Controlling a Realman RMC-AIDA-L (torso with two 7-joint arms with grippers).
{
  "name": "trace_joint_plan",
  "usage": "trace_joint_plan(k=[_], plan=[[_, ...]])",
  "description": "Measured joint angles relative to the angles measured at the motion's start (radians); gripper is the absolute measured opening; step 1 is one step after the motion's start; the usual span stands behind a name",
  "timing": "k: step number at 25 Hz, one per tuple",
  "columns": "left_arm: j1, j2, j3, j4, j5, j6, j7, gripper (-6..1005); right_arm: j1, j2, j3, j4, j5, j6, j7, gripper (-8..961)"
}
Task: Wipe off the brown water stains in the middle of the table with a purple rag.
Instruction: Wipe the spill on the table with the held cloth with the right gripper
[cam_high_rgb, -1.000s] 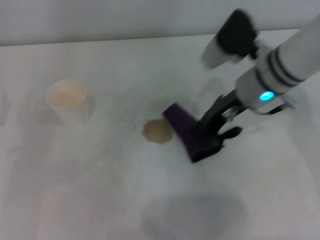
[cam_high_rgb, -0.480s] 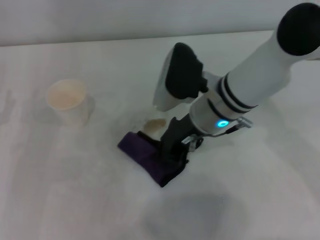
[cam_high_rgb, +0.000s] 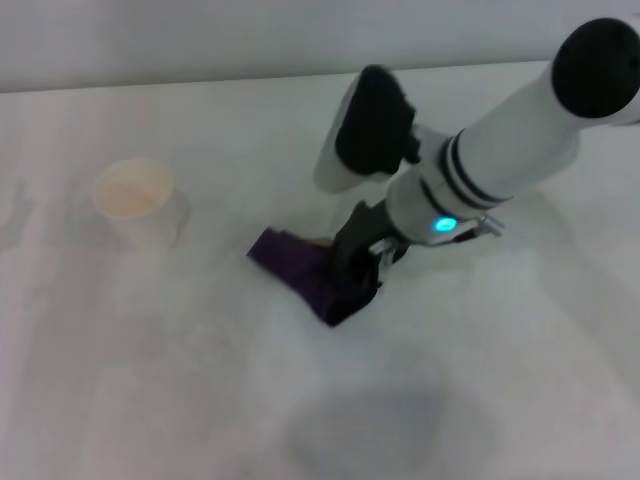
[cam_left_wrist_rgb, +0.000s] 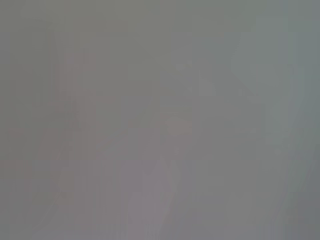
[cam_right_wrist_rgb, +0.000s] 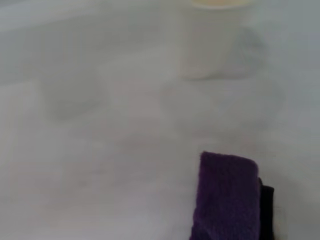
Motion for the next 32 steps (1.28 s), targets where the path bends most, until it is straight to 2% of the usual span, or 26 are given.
trace_joint_plan(k=[7, 12, 15, 21, 24, 28, 32], plan=[[0.001, 0.002, 0.000, -0.001, 0.001, 0.000, 0.000, 892, -0.008, -0.004, 0.196, 0.029, -0.138, -0.008, 0.000, 93], [0.002, 0.002, 0.000, -0.006, 0.018, -0.007, 0.000, 893, -0.012, 0.001, 0.255, 0.036, -0.149, -0.010, -0.003, 93], [0.002, 0.001, 0.000, -0.006, 0.024, -0.014, 0.000, 893, -0.012, 0.007, 0.208, 0.031, -0.117, -0.005, -0.002, 93], [0.008, 0.002, 0.000, -0.008, 0.026, -0.015, 0.000, 893, -0.003, 0.009, 0.009, 0.003, 0.062, 0.009, -0.007, 94], [0.009, 0.002, 0.000, -0.009, 0.026, -0.015, 0.000, 893, -0.003, 0.009, -0.051, -0.029, 0.101, 0.022, -0.008, 94], [0.009, 0.002, 0.000, -0.011, 0.026, -0.015, 0.000, 892, -0.009, 0.007, -0.067, -0.047, 0.113, 0.001, -0.009, 94], [0.008, 0.003, 0.000, -0.012, 0.026, -0.015, 0.000, 892, -0.016, -0.004, -0.019, -0.021, 0.070, -0.036, -0.010, 94]])
